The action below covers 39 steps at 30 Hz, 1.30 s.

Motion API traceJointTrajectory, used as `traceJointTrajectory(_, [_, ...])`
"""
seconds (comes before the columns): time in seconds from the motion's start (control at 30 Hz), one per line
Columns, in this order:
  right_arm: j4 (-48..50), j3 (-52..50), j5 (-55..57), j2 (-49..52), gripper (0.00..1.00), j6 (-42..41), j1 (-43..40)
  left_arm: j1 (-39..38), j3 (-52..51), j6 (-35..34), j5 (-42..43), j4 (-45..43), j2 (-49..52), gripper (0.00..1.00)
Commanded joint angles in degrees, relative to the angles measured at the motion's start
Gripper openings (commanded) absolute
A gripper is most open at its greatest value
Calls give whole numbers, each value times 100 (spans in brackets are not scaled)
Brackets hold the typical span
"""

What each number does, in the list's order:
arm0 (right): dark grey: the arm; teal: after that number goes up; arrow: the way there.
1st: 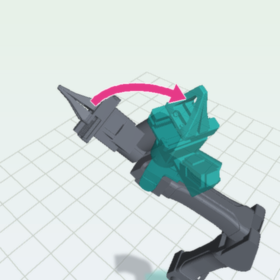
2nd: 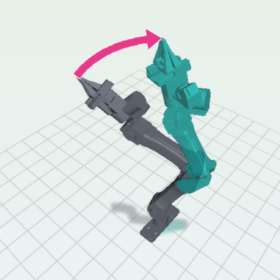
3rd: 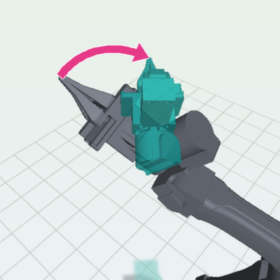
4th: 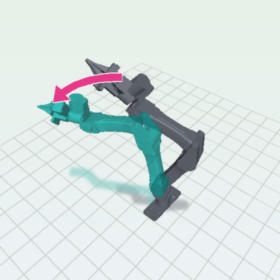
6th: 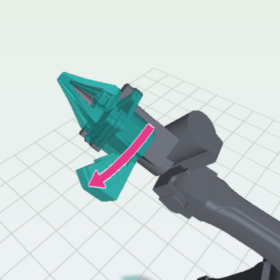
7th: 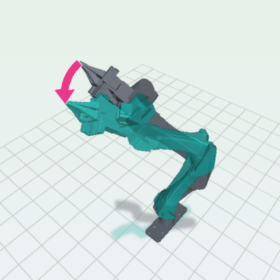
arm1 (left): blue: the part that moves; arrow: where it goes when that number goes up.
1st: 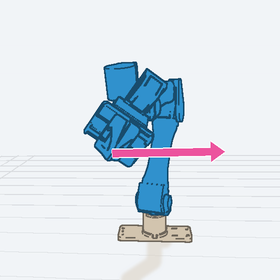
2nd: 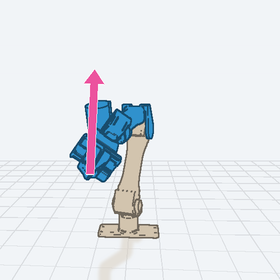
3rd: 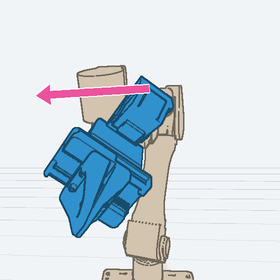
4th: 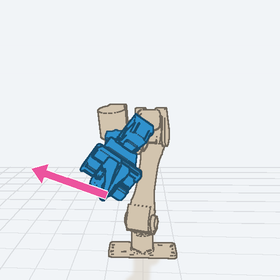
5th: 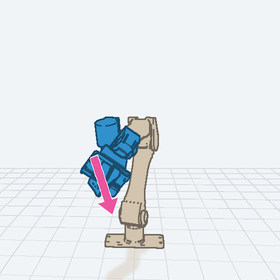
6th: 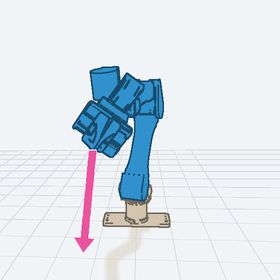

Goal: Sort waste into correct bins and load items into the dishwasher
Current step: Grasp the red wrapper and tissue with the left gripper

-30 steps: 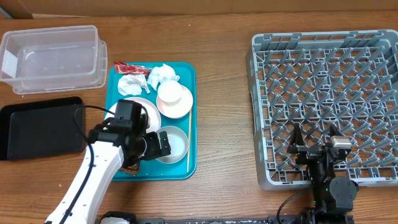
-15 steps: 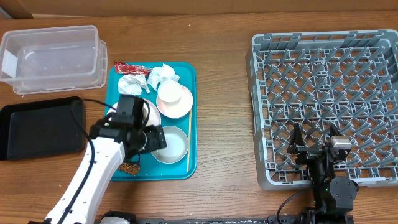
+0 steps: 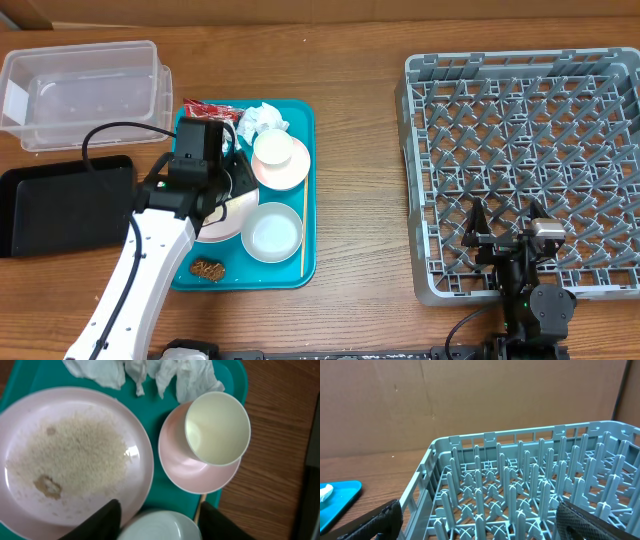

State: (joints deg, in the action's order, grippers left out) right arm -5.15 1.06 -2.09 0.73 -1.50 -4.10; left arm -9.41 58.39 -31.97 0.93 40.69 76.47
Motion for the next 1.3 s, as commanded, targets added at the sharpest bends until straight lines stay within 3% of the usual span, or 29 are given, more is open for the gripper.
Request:
traceJointTrajectory(0.0, [37,-61,55,-57,100,2,-11,-26,125,-234,-522,-210,254,40])
traceJointTrajectory(0.13, [37,-61,55,-57,100,2,-11,-26,125,-448,-992,-527,564,37])
traceJointTrajectory(0.27, [37,-61,55,-57,100,2,-11,-13,125,-426,-1126,-1167,767,58])
traceJointTrajectory(0.33, [37,-61,55,-57,100,0,-11,2,131,-435,-968,-1412,776,77])
traceJointTrajectory(0.43, [37,-61,55,-57,100,2,-11,90,393,-490,-695,-1384,811,80])
traceJointTrajectory(0.6, [37,-61,55,-57,100,2,-11,431,1508,-46,0,-363,1314,100])
traceJointTrajectory(0.8, [37,-61,55,-57,100,2,-11,800,3132,372,350,887,2437,100])
traceJointTrajectory(1.27, [37,-61,55,-57,100,2,-11,822,3364,31,313,-35,3969,100])
